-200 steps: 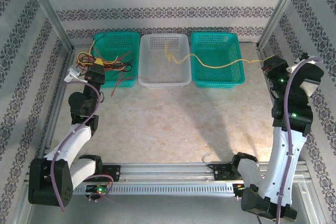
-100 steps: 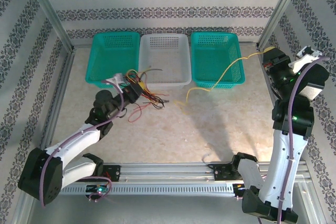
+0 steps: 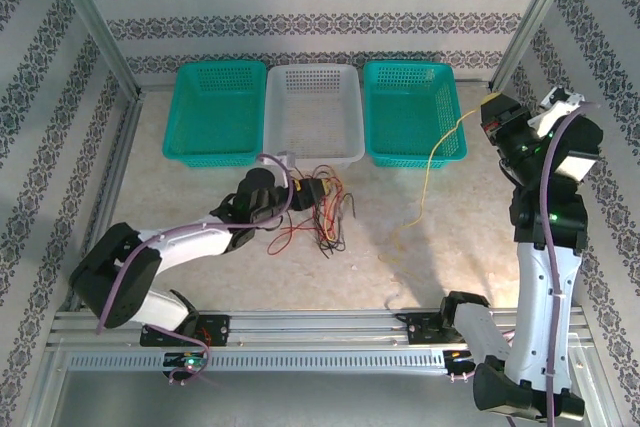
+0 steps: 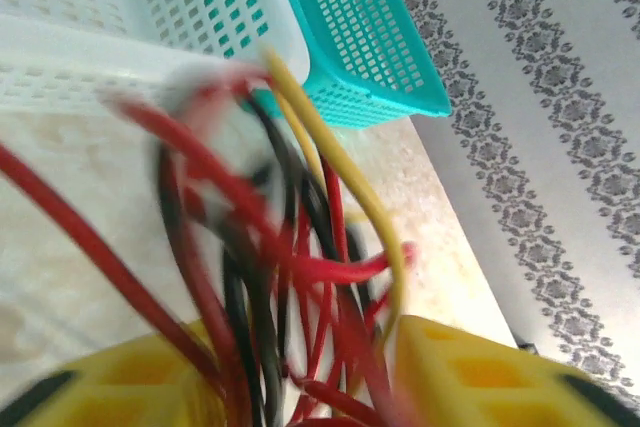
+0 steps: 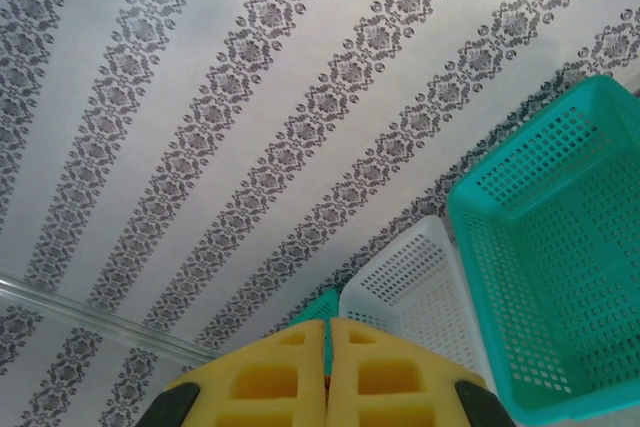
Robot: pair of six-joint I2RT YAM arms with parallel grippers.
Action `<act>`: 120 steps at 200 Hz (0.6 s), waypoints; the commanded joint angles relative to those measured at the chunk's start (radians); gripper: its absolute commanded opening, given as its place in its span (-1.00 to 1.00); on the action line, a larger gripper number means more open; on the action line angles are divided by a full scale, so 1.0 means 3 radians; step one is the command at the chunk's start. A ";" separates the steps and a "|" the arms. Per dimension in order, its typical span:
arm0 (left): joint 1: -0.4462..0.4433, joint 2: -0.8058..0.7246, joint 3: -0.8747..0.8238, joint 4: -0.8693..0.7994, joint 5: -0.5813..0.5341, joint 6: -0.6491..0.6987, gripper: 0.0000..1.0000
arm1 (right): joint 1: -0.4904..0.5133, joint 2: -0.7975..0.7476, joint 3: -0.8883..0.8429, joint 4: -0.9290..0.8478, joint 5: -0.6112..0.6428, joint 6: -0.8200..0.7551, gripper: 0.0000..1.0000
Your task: Untangle the cables
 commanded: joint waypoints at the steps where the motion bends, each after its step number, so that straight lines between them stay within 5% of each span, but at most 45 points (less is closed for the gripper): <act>1: -0.0026 0.0053 0.0284 -0.0154 -0.0163 0.0107 0.32 | 0.0039 0.0008 -0.0034 0.0063 0.0053 -0.0103 -1.00; 7: -0.0026 0.0051 0.0332 -0.0209 -0.0144 0.0112 0.39 | 0.0048 0.0023 -0.0030 0.0068 0.0042 -0.0113 -1.00; 10: -0.0026 0.0040 0.0359 -0.0247 -0.0139 0.0117 0.84 | 0.0052 0.0029 -0.0024 0.0073 0.0035 -0.0121 -1.00; 14: -0.0026 0.0015 0.0387 -0.0321 -0.0142 0.0137 1.00 | 0.0059 0.0043 -0.0017 0.0075 0.0025 -0.0128 -1.00; 57: 0.0127 -0.0724 0.0602 -0.1280 -0.0232 0.0581 0.97 | 0.0172 0.0251 0.0146 0.0094 -0.0060 -0.0250 -1.00; 94: 0.0188 -0.0826 0.1098 -0.1784 0.0834 0.1074 0.62 | 0.0449 0.0553 0.0435 0.0223 -0.0024 -0.0271 -1.00; 120: 0.0160 -0.0710 0.1249 -0.1538 0.1363 0.0997 0.63 | 0.0706 0.0768 0.0686 0.0290 0.0009 -0.0263 -1.00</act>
